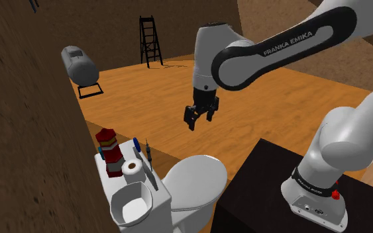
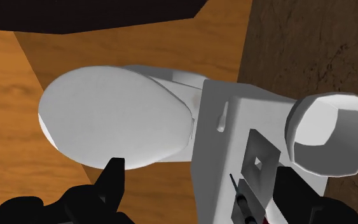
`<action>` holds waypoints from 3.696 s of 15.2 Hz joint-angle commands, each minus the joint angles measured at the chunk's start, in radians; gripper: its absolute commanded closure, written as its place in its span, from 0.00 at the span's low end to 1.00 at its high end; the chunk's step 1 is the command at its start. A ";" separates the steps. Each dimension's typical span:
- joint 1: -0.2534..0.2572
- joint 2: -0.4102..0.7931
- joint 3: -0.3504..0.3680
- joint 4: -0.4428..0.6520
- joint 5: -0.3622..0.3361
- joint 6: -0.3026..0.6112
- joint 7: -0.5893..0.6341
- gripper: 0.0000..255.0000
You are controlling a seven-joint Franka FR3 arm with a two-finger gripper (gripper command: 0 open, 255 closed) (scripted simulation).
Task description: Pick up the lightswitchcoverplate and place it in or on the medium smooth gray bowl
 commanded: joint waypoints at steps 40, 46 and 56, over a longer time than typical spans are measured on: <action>0.230 1.119 -0.044 0.639 -0.621 0.353 0.657 1.00; 0.230 1.119 -0.044 0.639 -0.622 0.353 0.657 1.00; 0.208 1.044 -0.013 0.617 -0.590 0.300 0.634 1.00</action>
